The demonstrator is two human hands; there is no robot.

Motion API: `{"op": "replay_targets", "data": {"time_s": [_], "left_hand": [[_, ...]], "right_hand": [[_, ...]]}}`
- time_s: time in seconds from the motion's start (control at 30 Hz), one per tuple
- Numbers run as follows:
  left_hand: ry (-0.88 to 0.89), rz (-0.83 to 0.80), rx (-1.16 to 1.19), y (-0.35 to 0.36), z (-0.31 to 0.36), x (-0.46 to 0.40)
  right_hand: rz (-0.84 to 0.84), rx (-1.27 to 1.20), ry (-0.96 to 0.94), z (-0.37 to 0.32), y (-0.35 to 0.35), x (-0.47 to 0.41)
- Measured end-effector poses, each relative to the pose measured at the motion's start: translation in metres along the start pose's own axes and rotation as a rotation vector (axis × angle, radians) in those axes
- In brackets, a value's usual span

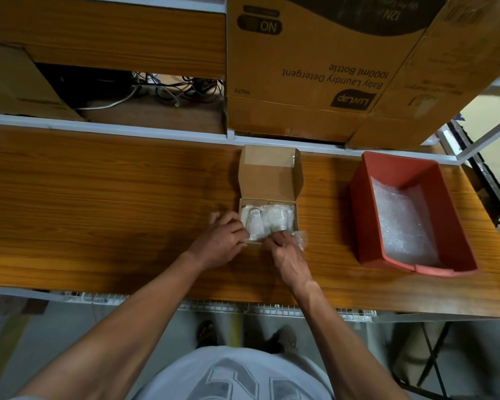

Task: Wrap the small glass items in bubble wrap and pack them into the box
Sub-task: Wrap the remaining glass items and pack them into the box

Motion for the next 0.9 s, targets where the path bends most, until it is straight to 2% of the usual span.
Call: {"op": "replay_targets", "data": {"time_s": [0.17, 0.4, 0.5, 0.63, 0.9], "left_hand": [[-0.126, -0.043, 0.019, 0.007, -0.001, 0.006], [-0.126, -0.127, 0.045, 0.013, -0.003, -0.003], [-0.102, -0.116, 0.041, 0.011, 0.0, -0.003], [-0.052, -0.079, 0.004, 0.011, 0.014, -0.008], [-0.049, -0.246, 0.05, 0.031, 0.056, -0.038]], "right_hand": [[-0.03, 0.06, 0.034, 0.0, 0.006, 0.0], [-0.1, 0.108, 0.031, 0.001, 0.0, 0.0], [-0.036, 0.09, 0.044, 0.008, -0.004, 0.007], [0.099, 0.119, 0.178, 0.028, -0.014, 0.023], [-0.036, 0.144, 0.242, 0.049, -0.015, 0.03]]}}
Point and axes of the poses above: each hand's wrist, its own x-axis away from the middle knuckle, its own y-axis out of the palm, z = x × y, the point moved 4 cm from there along -x, towards the middle knuckle, and after that the axes turned 5 degrees about z, right-handed, at the moved point
